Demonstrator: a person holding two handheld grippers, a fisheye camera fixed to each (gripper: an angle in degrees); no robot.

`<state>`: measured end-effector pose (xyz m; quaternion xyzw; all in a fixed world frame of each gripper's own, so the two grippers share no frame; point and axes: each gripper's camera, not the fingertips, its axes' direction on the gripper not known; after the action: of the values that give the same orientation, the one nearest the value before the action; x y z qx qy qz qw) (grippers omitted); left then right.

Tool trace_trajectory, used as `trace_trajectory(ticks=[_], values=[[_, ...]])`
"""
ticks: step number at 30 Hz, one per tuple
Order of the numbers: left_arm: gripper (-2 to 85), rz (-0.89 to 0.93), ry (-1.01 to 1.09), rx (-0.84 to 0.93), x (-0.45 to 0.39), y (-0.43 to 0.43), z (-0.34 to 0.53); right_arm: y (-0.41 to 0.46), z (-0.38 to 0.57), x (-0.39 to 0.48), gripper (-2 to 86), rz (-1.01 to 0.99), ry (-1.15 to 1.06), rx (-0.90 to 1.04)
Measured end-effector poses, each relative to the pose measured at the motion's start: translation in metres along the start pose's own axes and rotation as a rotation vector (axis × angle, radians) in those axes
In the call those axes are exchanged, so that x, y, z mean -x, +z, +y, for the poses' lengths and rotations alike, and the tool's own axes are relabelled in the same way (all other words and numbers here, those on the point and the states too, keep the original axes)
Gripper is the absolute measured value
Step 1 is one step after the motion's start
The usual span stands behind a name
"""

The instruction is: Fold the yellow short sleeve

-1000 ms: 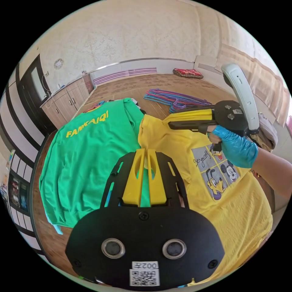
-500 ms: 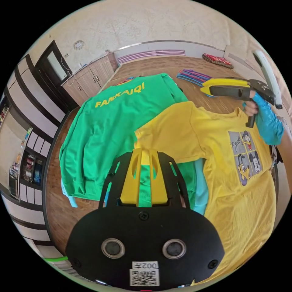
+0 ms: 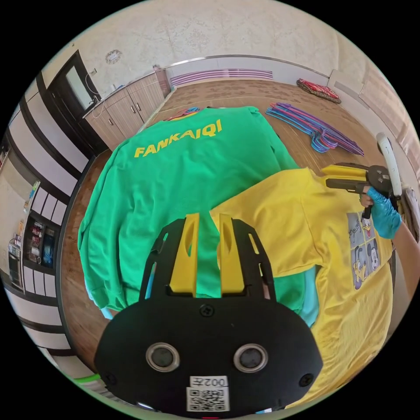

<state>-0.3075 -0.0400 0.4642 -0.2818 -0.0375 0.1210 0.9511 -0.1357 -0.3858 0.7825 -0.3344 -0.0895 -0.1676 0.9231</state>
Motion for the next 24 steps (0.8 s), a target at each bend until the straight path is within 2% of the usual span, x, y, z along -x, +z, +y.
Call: trace_trajectory(ticks=[6,9,12,14,20,24], values=[[5.5,0.066,0.039,0.043,0.012,0.033,-0.007,0.014,-0.013,-0.014,9.0,-0.042,0.026,0.024],[1.4,0.132,0.072,0.027,0.013,0.035,-0.007,0.016,-0.014,-0.019,6.1,-0.092,0.033,0.027],[-0.4,0.040,0.081,0.001,0.008,0.030,-0.004,0.015,-0.014,-0.015,4.2,-0.037,0.015,0.022],[-0.7,-0.067,0.075,-0.069,0.007,0.016,0.000,0.010,-0.012,-0.008,3.1,0.067,-0.021,-0.024],[-1.0,-0.098,0.024,-0.180,0.019,-0.003,0.003,0.001,-0.004,-0.005,3.3,0.160,0.018,-0.126],[-1.0,-0.108,0.026,-0.158,0.020,0.007,0.005,0.004,-0.003,-0.012,4.3,0.133,0.052,-0.117]])
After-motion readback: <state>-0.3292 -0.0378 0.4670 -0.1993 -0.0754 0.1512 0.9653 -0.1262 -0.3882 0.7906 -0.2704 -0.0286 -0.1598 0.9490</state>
